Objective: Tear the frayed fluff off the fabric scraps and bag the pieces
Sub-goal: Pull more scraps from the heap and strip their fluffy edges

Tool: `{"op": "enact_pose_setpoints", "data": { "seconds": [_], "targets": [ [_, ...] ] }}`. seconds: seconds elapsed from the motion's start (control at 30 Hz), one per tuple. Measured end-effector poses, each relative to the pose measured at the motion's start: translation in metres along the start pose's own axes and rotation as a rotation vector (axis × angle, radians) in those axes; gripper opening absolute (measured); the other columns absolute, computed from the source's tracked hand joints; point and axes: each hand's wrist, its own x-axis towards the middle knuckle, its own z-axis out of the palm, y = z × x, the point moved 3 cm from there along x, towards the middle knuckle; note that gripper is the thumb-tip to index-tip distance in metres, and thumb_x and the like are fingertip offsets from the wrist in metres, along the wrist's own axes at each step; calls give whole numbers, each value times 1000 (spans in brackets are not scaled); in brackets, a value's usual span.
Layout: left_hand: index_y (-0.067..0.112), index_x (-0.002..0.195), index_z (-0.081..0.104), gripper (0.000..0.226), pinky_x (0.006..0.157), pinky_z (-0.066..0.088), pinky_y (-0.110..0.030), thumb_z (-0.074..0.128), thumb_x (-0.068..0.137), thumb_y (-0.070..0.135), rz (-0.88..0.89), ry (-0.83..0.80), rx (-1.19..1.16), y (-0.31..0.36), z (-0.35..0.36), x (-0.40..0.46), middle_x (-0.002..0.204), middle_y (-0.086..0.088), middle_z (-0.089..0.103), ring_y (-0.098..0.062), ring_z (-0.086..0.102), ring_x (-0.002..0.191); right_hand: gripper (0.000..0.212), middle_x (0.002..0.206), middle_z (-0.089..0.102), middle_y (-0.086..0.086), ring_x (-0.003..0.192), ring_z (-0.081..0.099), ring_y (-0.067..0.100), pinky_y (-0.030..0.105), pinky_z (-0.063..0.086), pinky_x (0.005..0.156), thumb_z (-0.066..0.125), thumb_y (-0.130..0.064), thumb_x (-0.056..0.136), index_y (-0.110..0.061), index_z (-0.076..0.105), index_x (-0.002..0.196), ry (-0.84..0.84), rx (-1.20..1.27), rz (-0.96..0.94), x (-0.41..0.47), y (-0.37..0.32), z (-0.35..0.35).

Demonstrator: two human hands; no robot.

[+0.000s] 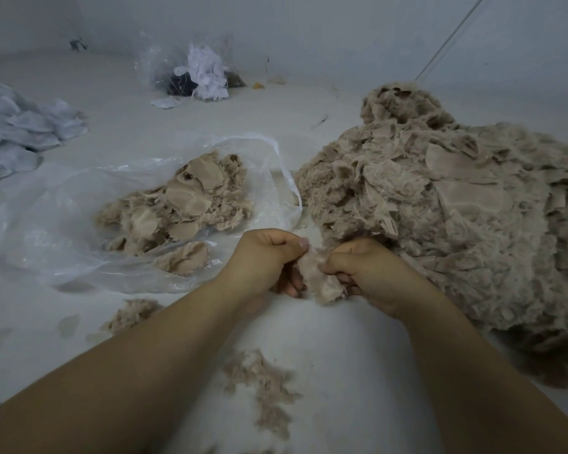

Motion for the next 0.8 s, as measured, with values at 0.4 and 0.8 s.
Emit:
{"op": "enact_pose_setpoints", "data": {
  "seconds": [0.4, 0.8],
  "targets": [
    [1, 85, 69, 3, 38, 47, -23, 67, 82, 1, -276, -578, 545, 2, 7, -36, 66, -14, 67, -21, 59, 39, 50, 48, 31, 0, 46, 37, 13, 25, 52, 46, 56, -3, 92, -19, 47, 46, 61, 211, 54, 2, 1, -1],
    [4, 90, 55, 16, 34, 31, -19, 64, 95, 16, -47, -120, 263, 5, 15, -16, 51, -9, 55, -19, 47, 32, 19, 74, 64, 23, 70, 57, 29, 32, 49, 65, 60, -12, 92, -1, 68, 78, -42, 114, -48, -1, -1, -2]
  ]
}}
